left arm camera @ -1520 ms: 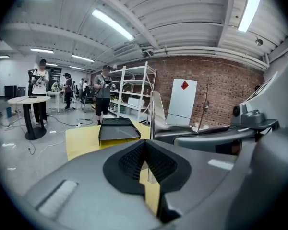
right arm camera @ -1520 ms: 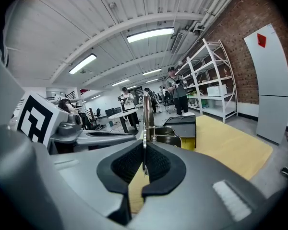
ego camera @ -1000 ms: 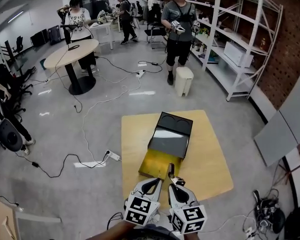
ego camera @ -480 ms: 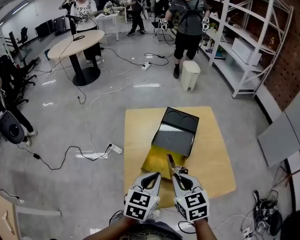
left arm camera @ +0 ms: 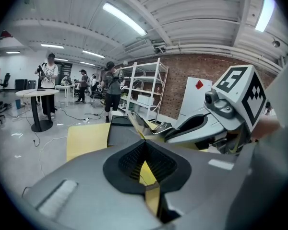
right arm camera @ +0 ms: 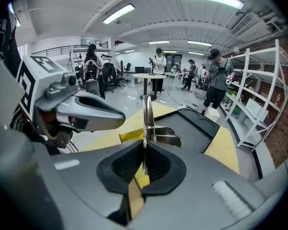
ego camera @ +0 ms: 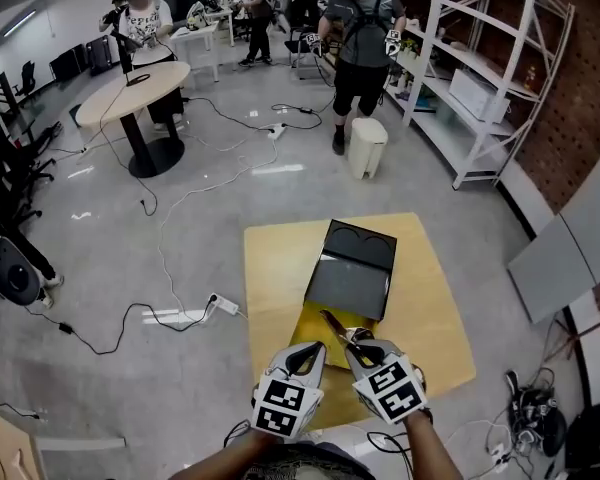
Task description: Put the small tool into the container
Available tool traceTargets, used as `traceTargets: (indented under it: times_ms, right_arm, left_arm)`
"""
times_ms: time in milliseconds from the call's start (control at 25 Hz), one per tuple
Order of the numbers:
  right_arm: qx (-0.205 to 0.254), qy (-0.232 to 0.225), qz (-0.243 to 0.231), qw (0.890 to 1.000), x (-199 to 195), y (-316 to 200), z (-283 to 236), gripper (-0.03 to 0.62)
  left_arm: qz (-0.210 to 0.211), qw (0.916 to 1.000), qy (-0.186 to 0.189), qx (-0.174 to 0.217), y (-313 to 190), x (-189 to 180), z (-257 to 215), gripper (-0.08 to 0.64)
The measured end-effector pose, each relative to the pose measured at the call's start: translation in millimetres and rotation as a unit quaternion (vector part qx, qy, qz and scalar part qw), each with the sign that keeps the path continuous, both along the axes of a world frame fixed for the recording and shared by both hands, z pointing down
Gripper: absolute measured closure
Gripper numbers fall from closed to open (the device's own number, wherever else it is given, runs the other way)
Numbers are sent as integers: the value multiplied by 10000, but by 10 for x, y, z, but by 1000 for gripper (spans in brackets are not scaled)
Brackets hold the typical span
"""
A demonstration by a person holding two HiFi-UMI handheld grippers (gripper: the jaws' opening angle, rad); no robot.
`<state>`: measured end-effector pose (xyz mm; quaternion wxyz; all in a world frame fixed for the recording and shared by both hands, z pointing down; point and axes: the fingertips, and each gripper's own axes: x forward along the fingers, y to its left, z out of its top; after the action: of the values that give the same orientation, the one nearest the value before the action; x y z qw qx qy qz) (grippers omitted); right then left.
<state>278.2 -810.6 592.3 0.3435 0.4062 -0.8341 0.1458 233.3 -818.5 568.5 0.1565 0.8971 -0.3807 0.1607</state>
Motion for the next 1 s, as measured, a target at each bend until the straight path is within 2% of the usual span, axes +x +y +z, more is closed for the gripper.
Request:
traceTargets:
  times_ms: [160, 360, 560, 720, 1000]
  right_arm:
    - [-471, 332, -136, 9982, -180, -295, 213, 584]
    - [-1141, 619, -218, 9913, -624, -584, 268, 584]
    - [-1489, 764, -117, 9858, -998, -725, 490, 584]
    - [-1987, 795, -56, 9768, -1339, -834, 540, 584]
    - [-2604, 895, 228, 9611, -1541, -1029, 618, 584]
  left_arm:
    - [-11, 10000, 57, -43, -306, -185, 89, 554]
    - [-64, 9999, 108, 1, -582, -696, -63, 553]
    - [-155, 9997, 163, -23, -652, -1167, 33, 552]
    - [-207, 9996, 200, -38, -773, -1558, -47, 552]
    - [-288, 9993, 212, -63, -912, -1934, -144, 552]
